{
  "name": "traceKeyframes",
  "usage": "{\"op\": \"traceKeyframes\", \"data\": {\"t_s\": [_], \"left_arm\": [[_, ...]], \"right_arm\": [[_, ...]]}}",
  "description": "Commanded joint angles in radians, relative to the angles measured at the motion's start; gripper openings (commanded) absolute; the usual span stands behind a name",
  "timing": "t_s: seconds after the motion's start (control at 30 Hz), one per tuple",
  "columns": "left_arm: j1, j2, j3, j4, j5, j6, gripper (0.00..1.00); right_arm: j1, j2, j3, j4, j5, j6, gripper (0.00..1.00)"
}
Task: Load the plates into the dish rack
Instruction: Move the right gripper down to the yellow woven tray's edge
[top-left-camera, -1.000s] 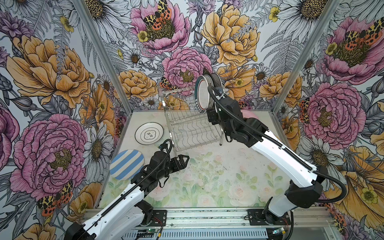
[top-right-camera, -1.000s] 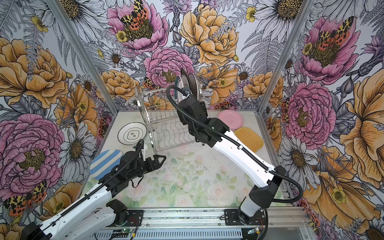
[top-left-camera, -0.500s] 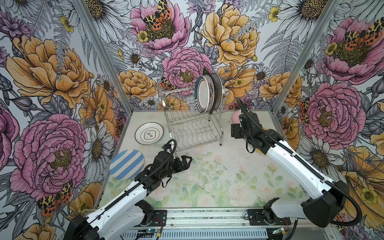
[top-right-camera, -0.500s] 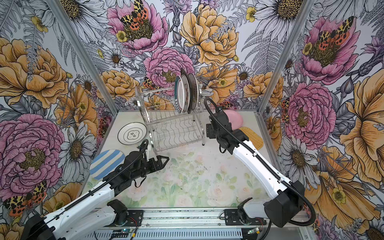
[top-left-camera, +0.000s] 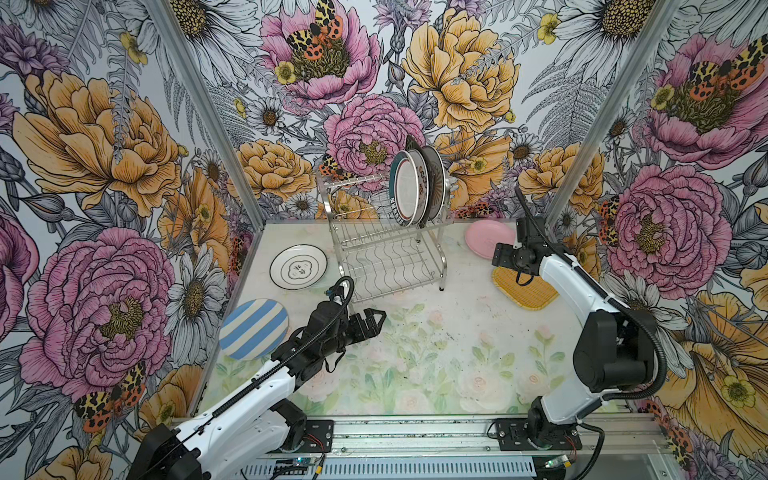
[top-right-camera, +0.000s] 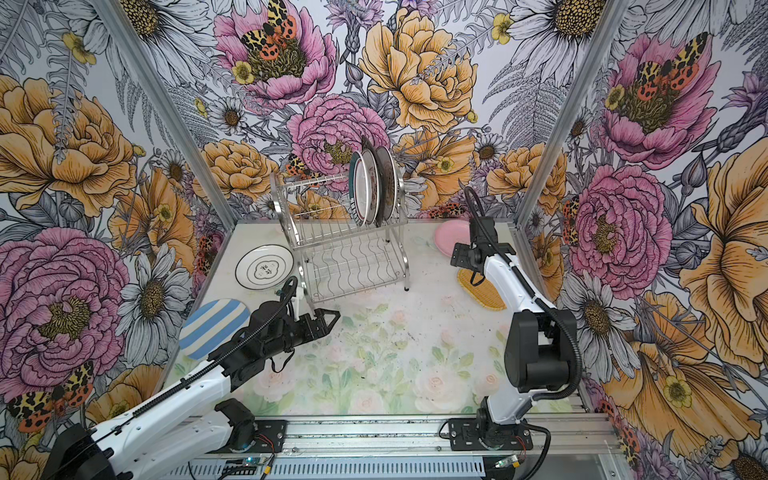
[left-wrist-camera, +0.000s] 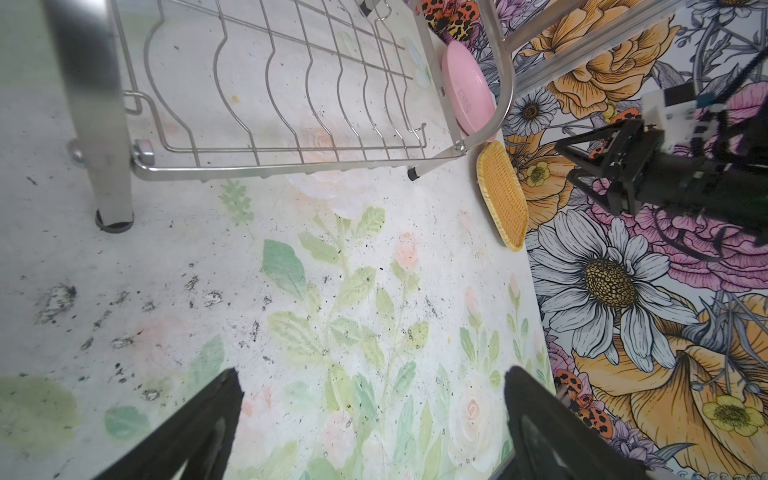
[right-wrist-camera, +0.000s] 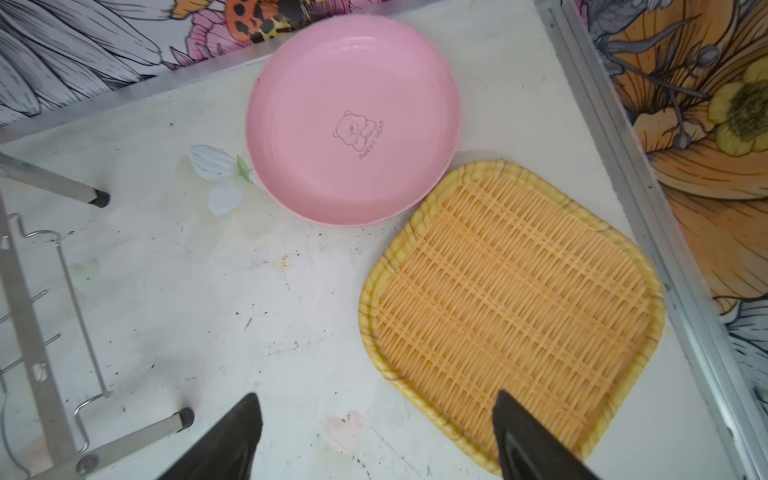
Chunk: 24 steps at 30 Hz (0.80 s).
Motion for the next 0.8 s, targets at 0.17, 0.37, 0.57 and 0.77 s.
{"op": "traceKeyframes", "data": {"t_s": [0.17,0.37,0.57,0.77], "left_arm": [[-0.01,-0.001,-0.026,0.039,-0.018,-0.019,0.99],[-0.009,0.013,-0.011,0.028,-0.018,-0.012,0.99],[-0.007,0.022,0.001,0.016,-0.018,-0.012,0.99],[-0.007,0.029,0.0,0.017,-0.024,-0.019,0.99]], "right_arm": [[-0.109,0.19,0.18,0.059,-0.045,0.026,0.91],[-0.182,0.328,0.315,0.059,-0.079,0.067,0.92],[-0.225,0.428,0.409,0.06,-0.096,0.086,0.91],[-0.263,0.507,0.46,0.058,-0.134,0.103,0.91]]}}
